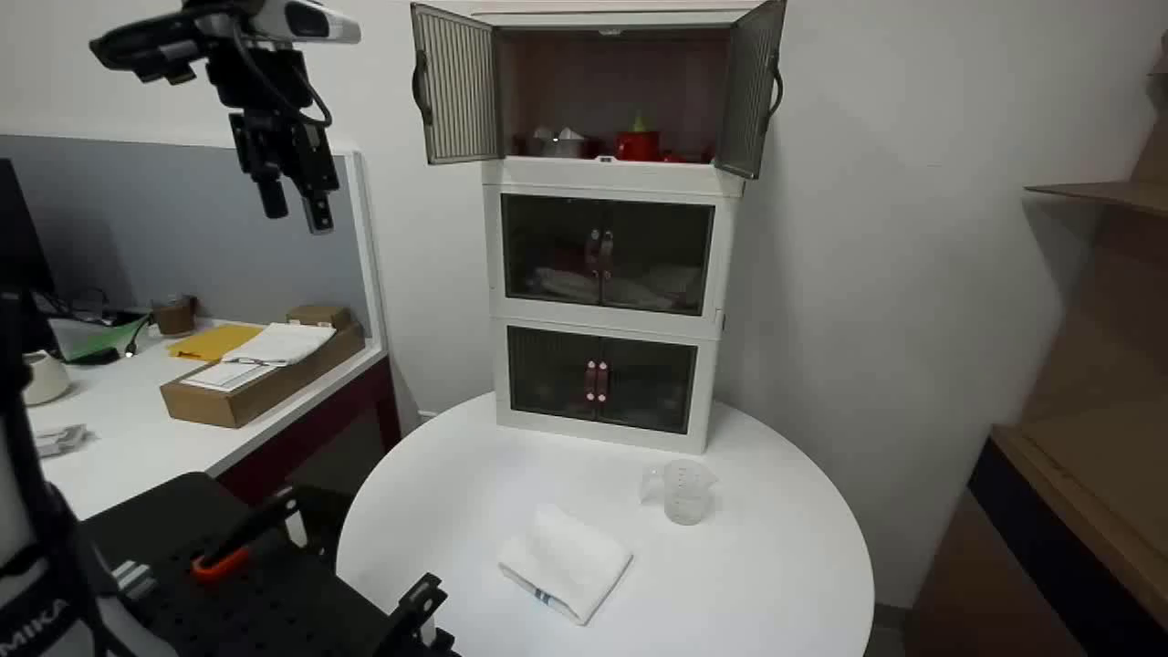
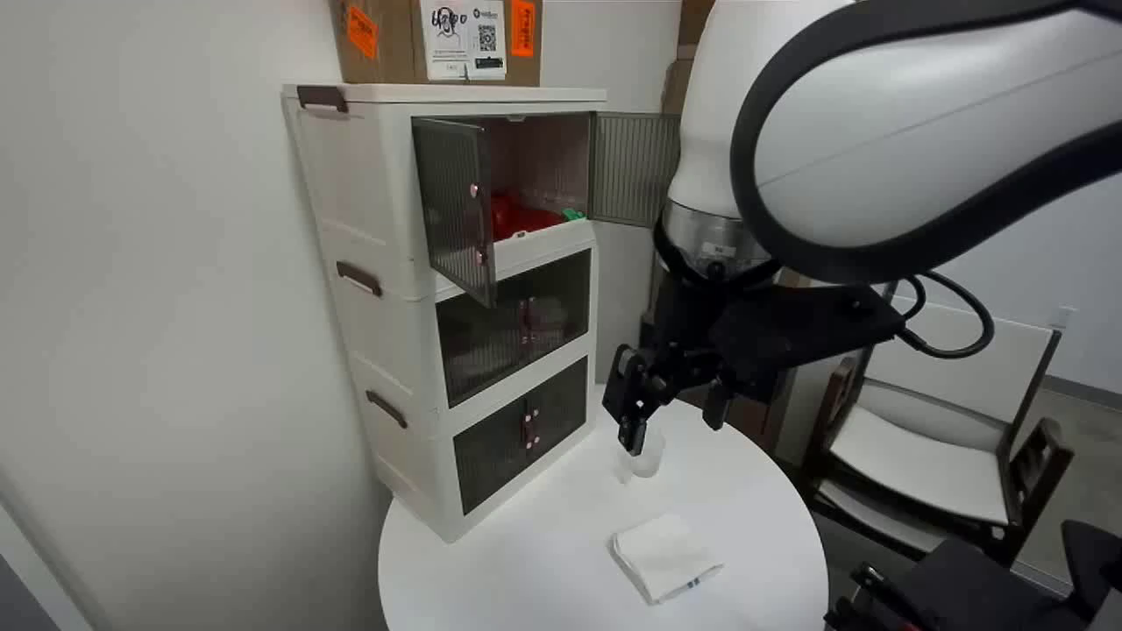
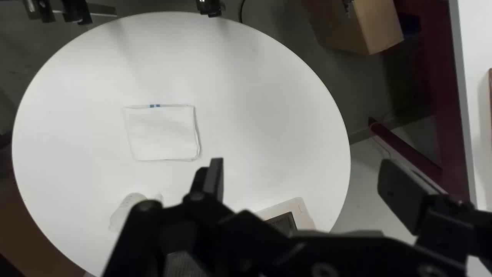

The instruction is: Shift the red cup to the table

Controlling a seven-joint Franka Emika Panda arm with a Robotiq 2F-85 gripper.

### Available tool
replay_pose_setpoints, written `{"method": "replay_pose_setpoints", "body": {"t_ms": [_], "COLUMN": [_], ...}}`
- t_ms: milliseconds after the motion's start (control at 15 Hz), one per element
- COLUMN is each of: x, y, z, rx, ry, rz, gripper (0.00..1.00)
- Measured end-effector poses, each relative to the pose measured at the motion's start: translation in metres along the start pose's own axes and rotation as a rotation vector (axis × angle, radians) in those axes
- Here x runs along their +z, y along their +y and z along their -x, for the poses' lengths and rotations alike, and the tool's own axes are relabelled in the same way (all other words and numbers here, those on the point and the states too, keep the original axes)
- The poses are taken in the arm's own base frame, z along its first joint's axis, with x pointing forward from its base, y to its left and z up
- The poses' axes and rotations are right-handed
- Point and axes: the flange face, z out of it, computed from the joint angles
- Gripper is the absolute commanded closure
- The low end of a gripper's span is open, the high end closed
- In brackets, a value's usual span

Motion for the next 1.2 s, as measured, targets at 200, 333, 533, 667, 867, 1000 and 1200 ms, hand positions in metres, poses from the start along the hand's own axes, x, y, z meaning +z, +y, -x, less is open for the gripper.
{"method": "replay_pose_setpoints", "body": {"t_ms": [200, 333, 533, 667, 867, 1000, 1200], "x": [0.000, 0.000, 0.000, 0.000, 0.000, -0.001, -0.008], "y": [0.000, 0.000, 0.000, 0.000, -0.002, -0.001, 0.010], "z": [0.000, 0.000, 0.000, 0.000, -0.003, -0.010, -0.030], "rx": [0.000, 0.000, 0.000, 0.000, -0.011, -0.016, 0.004], "ry": [0.000, 0.000, 0.000, -0.001, 0.012, 0.048, 0.132], "rz": [0.000, 0.000, 0.000, 0.000, 0.007, 0.016, 0.024], "gripper": [0.00, 0.00, 0.00, 0.00, 0.00, 0.00, 0.00]}}
